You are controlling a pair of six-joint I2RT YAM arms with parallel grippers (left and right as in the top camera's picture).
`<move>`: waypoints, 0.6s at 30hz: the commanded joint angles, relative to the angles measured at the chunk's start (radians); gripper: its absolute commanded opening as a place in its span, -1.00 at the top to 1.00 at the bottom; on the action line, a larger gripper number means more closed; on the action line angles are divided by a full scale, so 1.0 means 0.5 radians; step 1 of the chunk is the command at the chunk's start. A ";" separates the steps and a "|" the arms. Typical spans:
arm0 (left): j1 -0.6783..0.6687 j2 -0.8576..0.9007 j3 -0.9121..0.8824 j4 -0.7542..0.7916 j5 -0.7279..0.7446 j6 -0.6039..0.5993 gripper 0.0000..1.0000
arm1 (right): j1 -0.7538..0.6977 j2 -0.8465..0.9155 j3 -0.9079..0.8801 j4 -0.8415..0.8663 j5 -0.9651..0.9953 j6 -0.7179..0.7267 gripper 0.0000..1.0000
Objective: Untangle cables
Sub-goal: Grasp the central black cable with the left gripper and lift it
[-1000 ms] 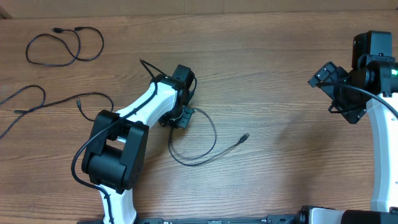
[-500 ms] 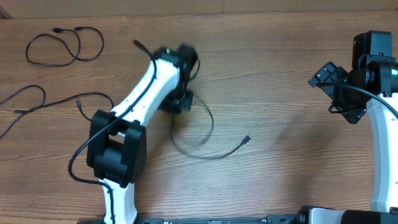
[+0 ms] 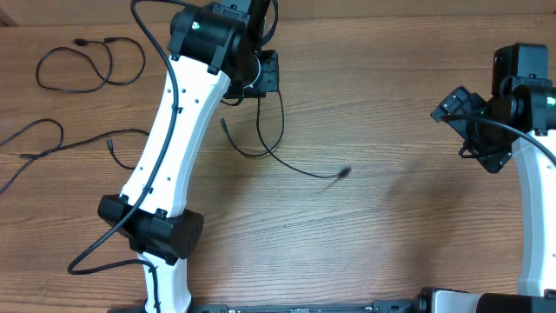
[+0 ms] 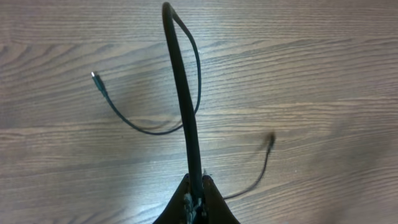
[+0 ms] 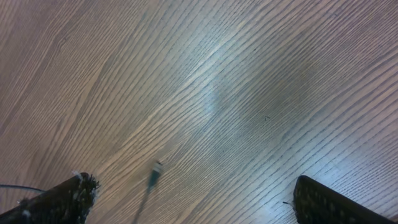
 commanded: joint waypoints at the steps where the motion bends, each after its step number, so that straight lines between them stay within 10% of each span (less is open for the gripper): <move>1: 0.011 -0.037 0.040 -0.006 0.028 -0.047 0.91 | -0.002 -0.002 -0.010 0.010 0.020 -0.002 -1.00; 18: 0.008 -0.296 0.396 0.414 0.005 0.130 0.92 | -0.002 -0.002 -0.010 0.010 0.020 -0.002 -1.00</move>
